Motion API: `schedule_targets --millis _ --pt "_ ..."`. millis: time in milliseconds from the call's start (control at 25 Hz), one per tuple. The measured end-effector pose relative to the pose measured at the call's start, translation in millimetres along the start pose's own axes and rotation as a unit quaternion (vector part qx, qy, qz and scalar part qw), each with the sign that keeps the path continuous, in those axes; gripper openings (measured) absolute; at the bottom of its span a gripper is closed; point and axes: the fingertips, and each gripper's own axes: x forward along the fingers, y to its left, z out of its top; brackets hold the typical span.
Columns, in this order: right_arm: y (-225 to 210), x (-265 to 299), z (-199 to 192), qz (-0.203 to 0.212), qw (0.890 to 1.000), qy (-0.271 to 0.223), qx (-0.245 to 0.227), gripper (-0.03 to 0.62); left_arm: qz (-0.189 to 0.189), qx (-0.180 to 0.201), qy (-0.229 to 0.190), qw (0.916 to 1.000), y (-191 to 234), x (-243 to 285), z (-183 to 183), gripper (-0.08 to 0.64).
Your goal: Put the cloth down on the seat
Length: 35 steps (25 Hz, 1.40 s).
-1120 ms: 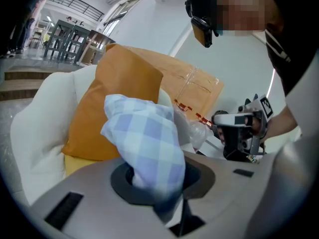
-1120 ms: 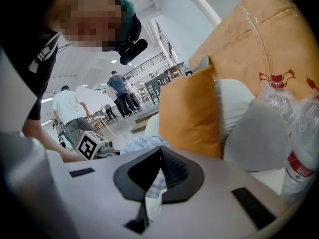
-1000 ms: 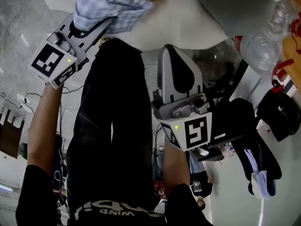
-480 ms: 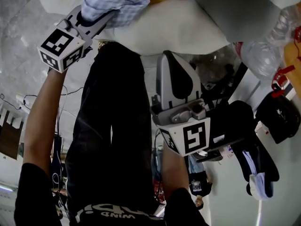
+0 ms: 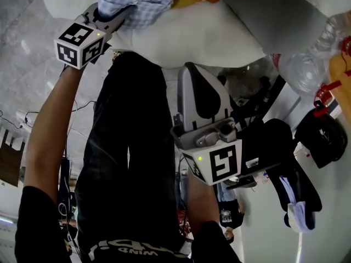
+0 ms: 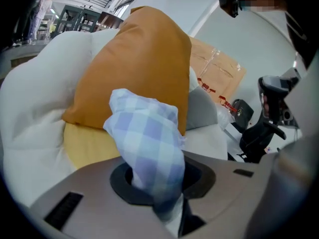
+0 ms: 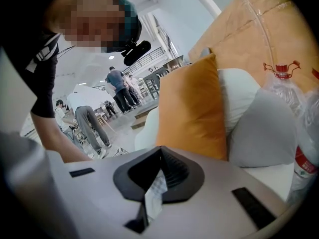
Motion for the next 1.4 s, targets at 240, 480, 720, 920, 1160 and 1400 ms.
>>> schedule_targets --millis 240,480,720,920,1160,1400 --pt "4 3 -3 0.001 1.000 0.006 0.001 0.020 0.039 -0.011 0.029 0.9987 29 10 -13 0.101" --pt "7 5 0 0.005 1.000 0.007 0.000 0.020 0.053 -0.004 0.046 0.9975 35 13 -15 0.111" --pt "13 7 9 0.009 1.000 0.001 -0.004 0.020 0.088 0.014 0.072 0.9934 39 2 -15 0.191" --pt "16 0 18 0.015 1.000 -0.002 -0.005 0.019 0.132 0.017 0.087 0.9873 51 -7 -19 0.437" --pt "22 -8 24 0.022 1.000 0.000 -0.008 0.020 0.154 -0.009 0.075 0.9851 53 -21 -16 0.511" --pt "32 -15 35 0.029 1.000 -0.001 -0.010 0.018 0.134 -0.014 0.087 0.9871 33 -35 -6 0.511"
